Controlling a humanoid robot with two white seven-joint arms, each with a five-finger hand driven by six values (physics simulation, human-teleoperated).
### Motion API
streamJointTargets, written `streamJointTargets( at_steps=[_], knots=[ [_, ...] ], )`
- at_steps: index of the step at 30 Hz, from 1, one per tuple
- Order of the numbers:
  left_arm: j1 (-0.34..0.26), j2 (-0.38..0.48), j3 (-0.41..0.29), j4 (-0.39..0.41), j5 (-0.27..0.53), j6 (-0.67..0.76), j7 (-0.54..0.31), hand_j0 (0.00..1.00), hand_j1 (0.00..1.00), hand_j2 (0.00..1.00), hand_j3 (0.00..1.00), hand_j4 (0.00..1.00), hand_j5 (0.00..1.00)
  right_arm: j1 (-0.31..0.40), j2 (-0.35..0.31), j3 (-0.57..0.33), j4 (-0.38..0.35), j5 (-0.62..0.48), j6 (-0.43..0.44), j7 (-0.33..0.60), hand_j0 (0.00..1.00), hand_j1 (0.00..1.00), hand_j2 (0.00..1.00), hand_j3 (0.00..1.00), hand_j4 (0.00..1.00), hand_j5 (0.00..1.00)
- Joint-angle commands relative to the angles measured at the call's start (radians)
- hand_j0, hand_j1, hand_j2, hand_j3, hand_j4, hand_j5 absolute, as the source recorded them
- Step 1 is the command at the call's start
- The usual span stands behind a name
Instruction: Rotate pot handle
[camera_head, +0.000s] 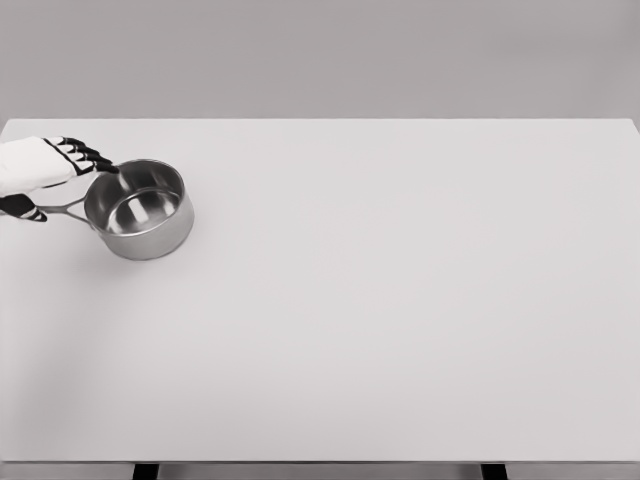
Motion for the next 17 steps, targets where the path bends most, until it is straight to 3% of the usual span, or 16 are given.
streamJointTargets(
  at_steps=[1, 7, 10, 12, 17],
  knots=[
    [0.0, 0.007, 0.006, -0.033, 0.009, 0.001, 0.004, 1.0, 1.0, 1.0, 1.0, 1.0, 1.0, 0.0, 0.0, 0.0, 0.0, -0.001, 0.0, 0.0, 1.0, 1.0, 1.0, 1.0, 1.0, 1.0],
    [0.0, 0.047, 0.007, -0.047, 0.161, 0.001, 0.002, 1.0, 1.0, 1.0, 1.0, 1.0, 1.0, 0.0, 0.0, 0.0, 0.0, -0.001, 0.0, 0.0, 1.0, 1.0, 1.0, 1.0, 1.0, 1.0],
    [0.0, 0.062, 0.049, -0.044, 0.235, 0.001, 0.001, 1.0, 1.0, 1.0, 1.0, 1.0, 1.0, 0.0, 0.0, 0.0, 0.0, -0.001, 0.0, 0.0, 1.0, 1.0, 1.0, 1.0, 1.0, 1.0],
    [0.0, 0.058, 0.06, -0.026, 0.339, 0.001, -0.001, 1.0, 1.0, 1.0, 1.0, 1.0, 1.0, 0.0, 0.0, 0.0, 0.0, -0.001, 0.0, 0.0, 1.0, 1.0, 1.0, 1.0, 1.0, 1.0],
    [-0.005, 0.027, 0.07, 0.06, 0.339, 0.001, 0.001, 1.0, 1.0, 1.0, 1.0, 1.0, 1.0, 0.0, 0.0, 0.0, 0.0, -0.001, 0.0, 0.0, 1.0, 1.0, 1.0, 1.0, 1.0, 1.0]
  ],
)
